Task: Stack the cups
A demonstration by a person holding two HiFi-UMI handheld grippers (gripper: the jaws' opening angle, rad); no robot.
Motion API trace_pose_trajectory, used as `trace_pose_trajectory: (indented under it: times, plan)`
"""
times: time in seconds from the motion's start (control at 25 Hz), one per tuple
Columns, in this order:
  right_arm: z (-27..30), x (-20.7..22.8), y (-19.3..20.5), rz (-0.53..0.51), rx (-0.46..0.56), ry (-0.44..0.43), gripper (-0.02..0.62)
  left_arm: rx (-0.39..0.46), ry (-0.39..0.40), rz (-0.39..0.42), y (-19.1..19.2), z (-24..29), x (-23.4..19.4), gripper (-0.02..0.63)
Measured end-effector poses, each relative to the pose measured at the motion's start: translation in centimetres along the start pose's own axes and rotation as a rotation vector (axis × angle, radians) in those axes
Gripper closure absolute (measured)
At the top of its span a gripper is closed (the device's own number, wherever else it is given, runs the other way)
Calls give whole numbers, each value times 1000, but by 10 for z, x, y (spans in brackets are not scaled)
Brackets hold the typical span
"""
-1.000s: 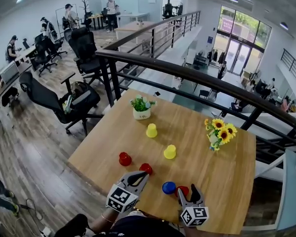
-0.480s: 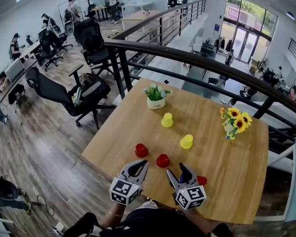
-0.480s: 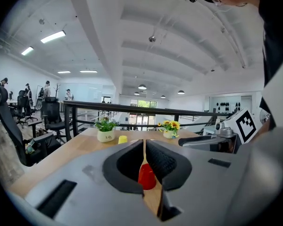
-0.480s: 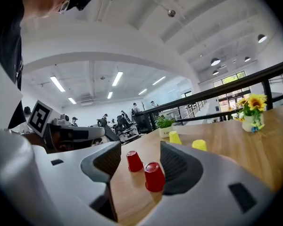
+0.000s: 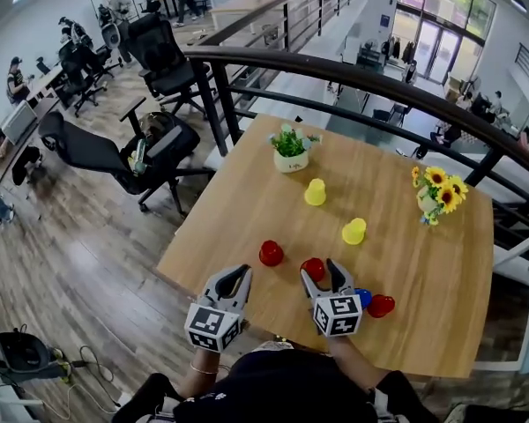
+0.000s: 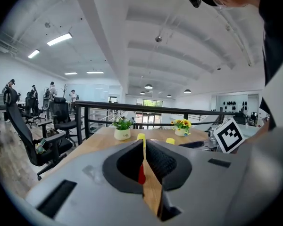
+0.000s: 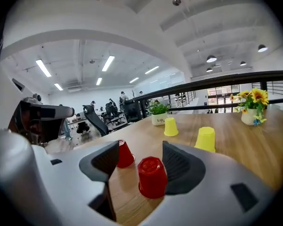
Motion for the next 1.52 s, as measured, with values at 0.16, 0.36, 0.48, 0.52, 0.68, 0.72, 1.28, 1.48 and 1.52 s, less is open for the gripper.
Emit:
trace_pose_trajectory:
  times: [0.16,0.36,0.48,0.52,0.68,0.72,1.28,1.48,1.52]
  plan:
    - [11,5,3,16,-28,49,301,-3,11,-4,-3,7,-17,581]
    - [22,11,13,20,-81,115,296,-6,51,-2,-4,17,-28,581]
    - [25,14,20,35,-110,136,297,-16,72,-6,0,21,-33,581]
    - [27,12,22,32,-120,135,305,-20,78,-12,1,23,-35,581]
    - [33,9,23,4,-142,134,383,-21,104,-31,1,28,-36,581]
    - [34,8,22,1,-142,133,384,-20,107,-31,1,29,-37,581]
    - [-21,10,-18,40,43,162,387,-33,182,-28,3,40,-12,581]
    - [-69,32,-33,44,119,261,387,-31,255,-10,-2,55,18,581]
    - [-80,38,-35,44,133,286,387,-30,271,-6,-4,58,25,581]
Point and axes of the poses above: the fingertips, and each gripper's own axes: z forward along the fingers, x to its right, y out of its underside, the point moved 7 cm from there along -z, backward along the fingers, and after that the axes turned 11 degrees about -y, right-handed, at the moved point
